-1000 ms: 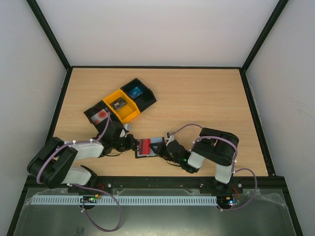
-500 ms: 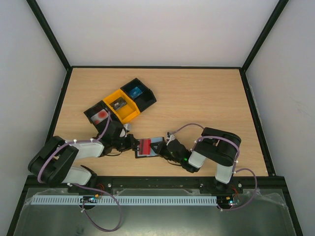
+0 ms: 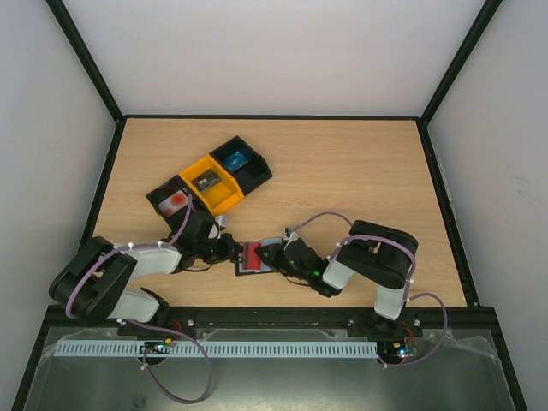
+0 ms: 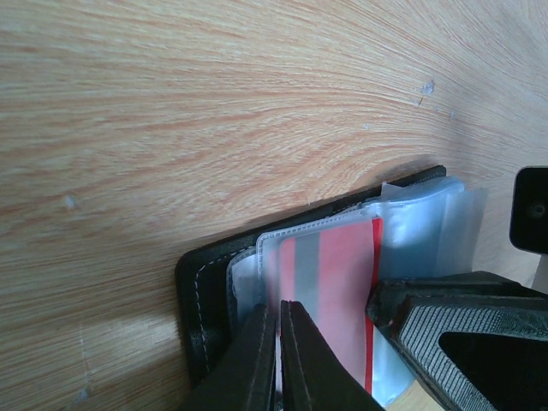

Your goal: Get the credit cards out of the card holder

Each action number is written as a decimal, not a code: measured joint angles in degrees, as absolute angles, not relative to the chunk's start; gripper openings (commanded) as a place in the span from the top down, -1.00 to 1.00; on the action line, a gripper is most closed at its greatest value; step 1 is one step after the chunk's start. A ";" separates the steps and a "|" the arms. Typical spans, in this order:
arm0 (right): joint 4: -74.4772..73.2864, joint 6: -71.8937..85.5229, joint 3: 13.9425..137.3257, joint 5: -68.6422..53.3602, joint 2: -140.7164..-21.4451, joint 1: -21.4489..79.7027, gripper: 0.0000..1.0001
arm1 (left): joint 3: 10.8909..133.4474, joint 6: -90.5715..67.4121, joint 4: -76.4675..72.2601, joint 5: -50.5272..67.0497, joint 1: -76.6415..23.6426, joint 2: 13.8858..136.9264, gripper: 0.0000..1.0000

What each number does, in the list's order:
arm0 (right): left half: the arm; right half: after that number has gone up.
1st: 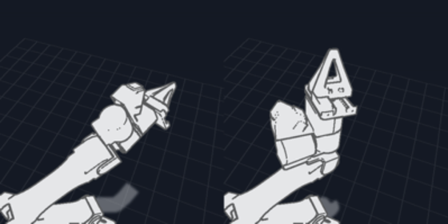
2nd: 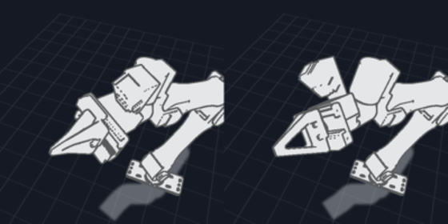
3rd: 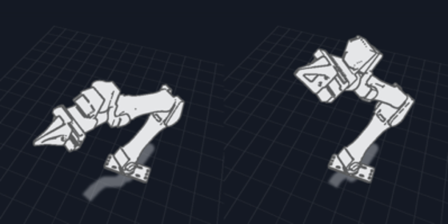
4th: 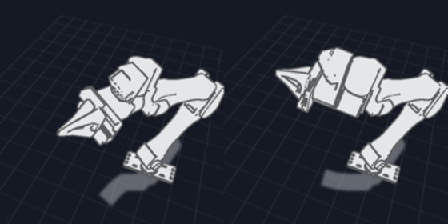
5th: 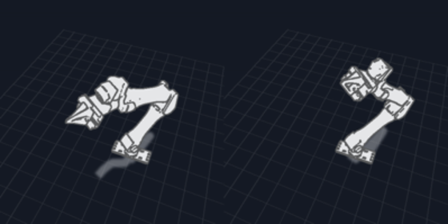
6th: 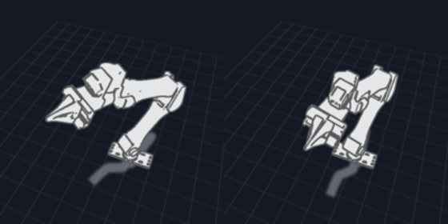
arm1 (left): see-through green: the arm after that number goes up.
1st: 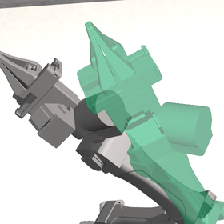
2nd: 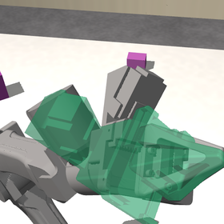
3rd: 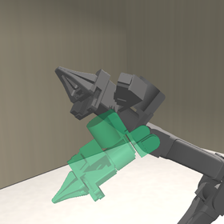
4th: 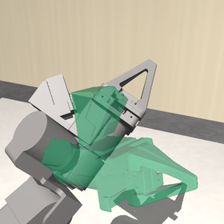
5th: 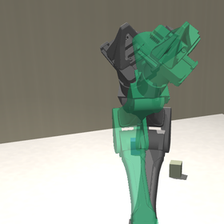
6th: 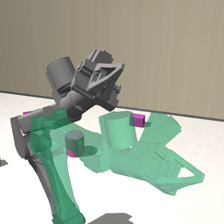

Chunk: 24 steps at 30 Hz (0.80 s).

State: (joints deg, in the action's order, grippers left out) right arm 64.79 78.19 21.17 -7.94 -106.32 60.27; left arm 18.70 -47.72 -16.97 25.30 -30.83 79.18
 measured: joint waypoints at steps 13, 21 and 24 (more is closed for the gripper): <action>53.80 75.61 23.00 -4.95 -102.00 60.27 0.67 | 18.70 -47.75 -17.04 25.28 -30.83 79.20 0.85; 53.30 74.89 23.81 -4.97 -102.65 60.27 0.95 | 18.70 -47.72 -17.04 25.28 -30.83 79.20 0.85; 54.46 75.07 22.90 -5.02 -102.83 60.27 0.95 | 18.70 -47.72 -17.04 25.28 -30.83 79.22 0.85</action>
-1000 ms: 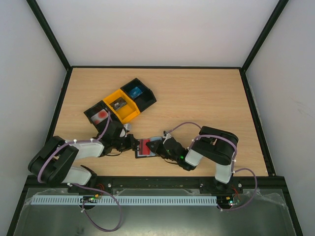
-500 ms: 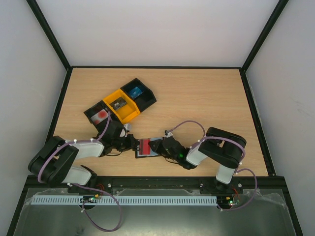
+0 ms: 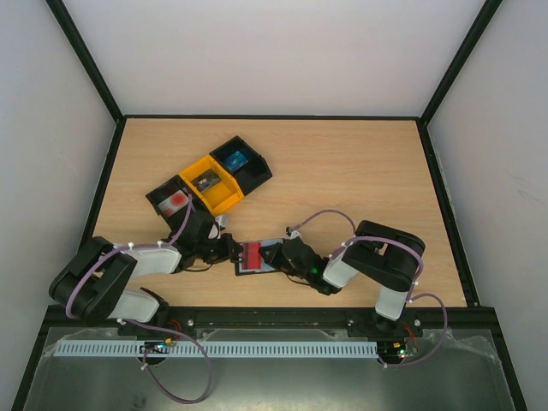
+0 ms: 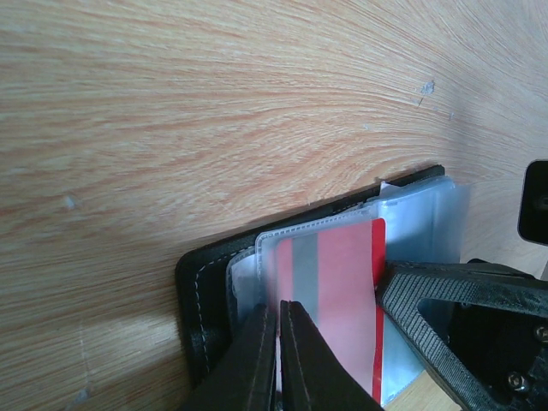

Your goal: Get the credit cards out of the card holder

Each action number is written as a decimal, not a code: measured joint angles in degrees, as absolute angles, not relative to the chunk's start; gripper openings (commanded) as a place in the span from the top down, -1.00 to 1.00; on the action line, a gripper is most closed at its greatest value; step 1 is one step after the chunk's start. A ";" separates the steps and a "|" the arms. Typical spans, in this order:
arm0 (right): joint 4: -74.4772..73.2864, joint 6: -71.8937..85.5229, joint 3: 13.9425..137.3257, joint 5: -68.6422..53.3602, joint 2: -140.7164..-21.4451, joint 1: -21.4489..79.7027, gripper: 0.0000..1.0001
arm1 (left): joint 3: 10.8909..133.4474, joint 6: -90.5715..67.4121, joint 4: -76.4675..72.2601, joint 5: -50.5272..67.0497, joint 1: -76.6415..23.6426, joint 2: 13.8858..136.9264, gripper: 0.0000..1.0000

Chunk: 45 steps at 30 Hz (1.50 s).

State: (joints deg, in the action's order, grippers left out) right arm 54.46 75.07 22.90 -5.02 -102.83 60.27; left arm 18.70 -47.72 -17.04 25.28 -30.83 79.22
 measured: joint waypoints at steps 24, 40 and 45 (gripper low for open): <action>61.14 76.12 18.15 -4.64 -101.38 60.20 0.66 | 18.70 -47.75 -17.30 25.34 -30.83 79.40 0.85; 57.87 76.58 22.63 -5.54 -103.79 60.20 0.55 | 18.70 -47.72 -17.28 25.36 -30.83 79.37 0.85; 56.45 76.55 23.07 -5.39 -103.39 60.23 0.58 | 18.70 -47.75 -17.28 25.36 -30.83 79.37 0.85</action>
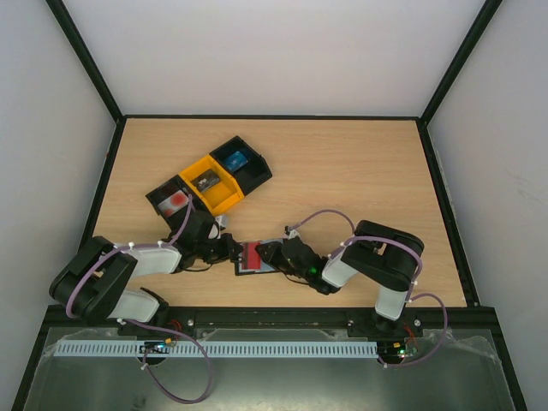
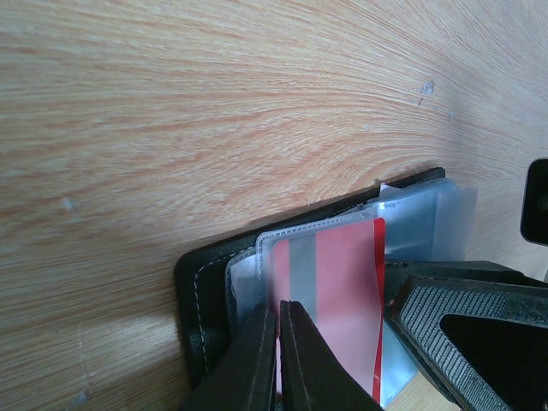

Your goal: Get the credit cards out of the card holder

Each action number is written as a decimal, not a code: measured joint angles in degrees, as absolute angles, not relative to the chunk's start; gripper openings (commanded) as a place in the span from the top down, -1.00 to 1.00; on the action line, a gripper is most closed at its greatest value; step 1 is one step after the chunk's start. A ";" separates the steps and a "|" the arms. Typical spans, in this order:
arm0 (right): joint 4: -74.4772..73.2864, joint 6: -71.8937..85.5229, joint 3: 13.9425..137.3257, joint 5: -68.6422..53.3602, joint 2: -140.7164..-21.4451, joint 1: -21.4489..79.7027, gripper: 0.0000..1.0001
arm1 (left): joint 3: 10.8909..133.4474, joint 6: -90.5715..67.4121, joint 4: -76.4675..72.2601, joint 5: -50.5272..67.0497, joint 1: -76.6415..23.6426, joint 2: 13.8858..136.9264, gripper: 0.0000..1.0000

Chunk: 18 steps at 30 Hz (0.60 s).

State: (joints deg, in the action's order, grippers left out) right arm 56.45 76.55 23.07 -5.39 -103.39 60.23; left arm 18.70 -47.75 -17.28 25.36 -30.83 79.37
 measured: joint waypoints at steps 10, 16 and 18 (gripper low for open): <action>59.48 77.38 22.37 -6.26 -104.73 60.07 0.68 | 18.70 -47.77 -17.28 25.36 -30.81 79.37 0.86; 66.81 78.46 20.75 -7.16 -107.42 59.86 0.75 | 18.70 -47.77 -17.28 25.36 -30.79 79.40 0.86; 68.25 78.67 20.45 -7.22 -107.90 59.81 0.77 | 18.70 -47.77 -17.28 25.36 -30.76 79.40 0.86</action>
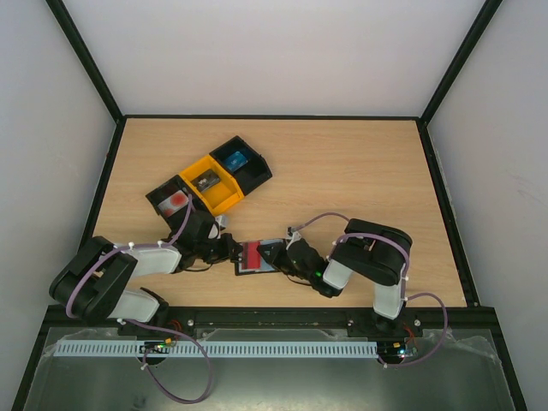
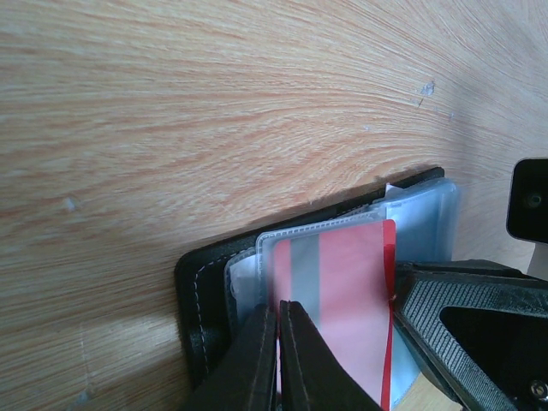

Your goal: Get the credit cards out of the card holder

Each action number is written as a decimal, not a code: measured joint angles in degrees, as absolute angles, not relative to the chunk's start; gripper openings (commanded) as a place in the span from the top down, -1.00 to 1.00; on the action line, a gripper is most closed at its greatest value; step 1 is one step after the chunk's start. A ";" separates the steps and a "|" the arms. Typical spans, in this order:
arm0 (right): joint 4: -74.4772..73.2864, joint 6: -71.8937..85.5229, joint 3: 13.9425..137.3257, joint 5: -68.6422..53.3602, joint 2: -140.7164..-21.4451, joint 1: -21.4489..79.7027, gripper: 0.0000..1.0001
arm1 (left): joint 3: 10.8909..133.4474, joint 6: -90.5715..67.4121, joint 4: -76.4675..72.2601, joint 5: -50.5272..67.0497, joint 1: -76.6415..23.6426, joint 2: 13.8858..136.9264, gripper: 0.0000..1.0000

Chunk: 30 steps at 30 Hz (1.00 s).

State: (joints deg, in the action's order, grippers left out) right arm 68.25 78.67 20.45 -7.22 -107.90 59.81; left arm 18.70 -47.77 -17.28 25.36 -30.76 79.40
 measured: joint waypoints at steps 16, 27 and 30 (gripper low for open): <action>69.52 78.46 20.08 -7.09 -108.29 59.68 0.95 | 18.68 -47.79 -17.28 25.39 -30.68 79.40 0.86; 67.20 76.05 17.19 -5.34 -105.36 59.70 0.95 | 18.68 -47.77 -18.00 25.67 -30.68 79.92 0.86; 67.77 76.01 16.51 -5.06 -105.14 59.70 0.95 | 18.68 -47.77 -18.02 25.67 -30.68 79.92 0.86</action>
